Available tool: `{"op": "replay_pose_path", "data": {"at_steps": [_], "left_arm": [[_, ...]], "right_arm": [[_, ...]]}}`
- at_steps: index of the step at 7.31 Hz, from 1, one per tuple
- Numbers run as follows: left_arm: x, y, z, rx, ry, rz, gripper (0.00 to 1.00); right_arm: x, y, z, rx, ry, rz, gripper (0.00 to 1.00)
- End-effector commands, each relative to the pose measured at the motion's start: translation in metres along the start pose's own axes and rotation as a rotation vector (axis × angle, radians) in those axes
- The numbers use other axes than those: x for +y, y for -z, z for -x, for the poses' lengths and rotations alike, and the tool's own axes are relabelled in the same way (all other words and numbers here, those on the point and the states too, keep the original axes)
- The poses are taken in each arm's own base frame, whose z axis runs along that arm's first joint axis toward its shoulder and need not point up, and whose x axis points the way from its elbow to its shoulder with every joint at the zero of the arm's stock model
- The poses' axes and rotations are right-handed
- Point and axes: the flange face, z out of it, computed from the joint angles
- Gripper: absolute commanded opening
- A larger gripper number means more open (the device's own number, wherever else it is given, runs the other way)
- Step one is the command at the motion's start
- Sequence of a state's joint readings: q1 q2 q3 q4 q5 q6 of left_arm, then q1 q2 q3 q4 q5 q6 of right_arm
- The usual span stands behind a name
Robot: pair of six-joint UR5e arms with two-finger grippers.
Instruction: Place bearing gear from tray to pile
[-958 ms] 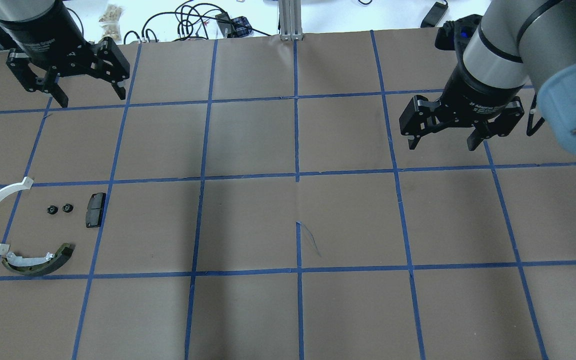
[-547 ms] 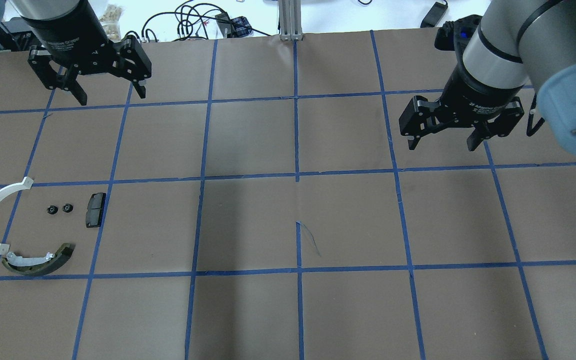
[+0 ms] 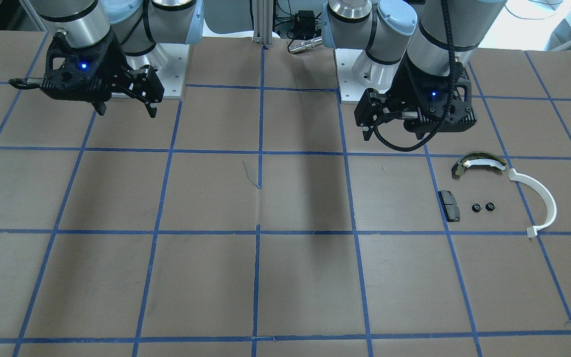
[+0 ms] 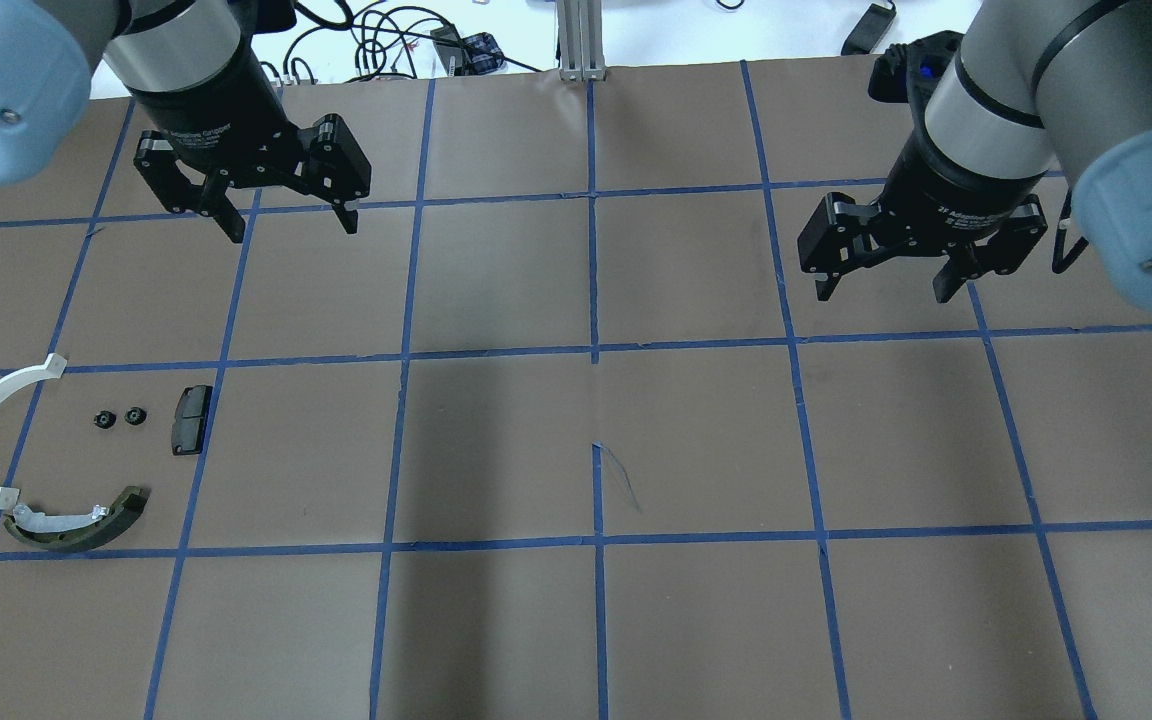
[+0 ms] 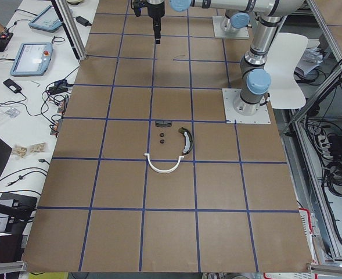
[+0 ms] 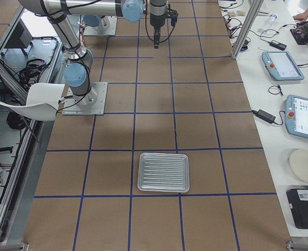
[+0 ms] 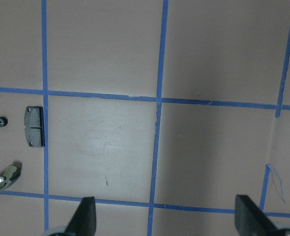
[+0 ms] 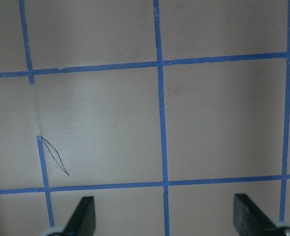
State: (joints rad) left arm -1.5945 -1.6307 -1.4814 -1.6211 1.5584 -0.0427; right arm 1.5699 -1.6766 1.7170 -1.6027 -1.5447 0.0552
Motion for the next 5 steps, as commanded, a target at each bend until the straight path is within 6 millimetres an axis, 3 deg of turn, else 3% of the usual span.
{"op": "replay_pose_path", "data": {"at_steps": [1, 5], "left_arm": [[-0.0012, 0.0028, 0.0010, 0.025, -0.065, -0.010, 1.00], [0.0015, 0.0059, 0.0026, 0.009, -0.067, -0.016, 1.00]], "right_arm": [[-0.0002, -0.0003, -0.0003, 0.000, -0.001, -0.001, 1.00], [-0.0003, -0.0002, -0.0003, 0.000, -0.001, -0.002, 1.00]]}}
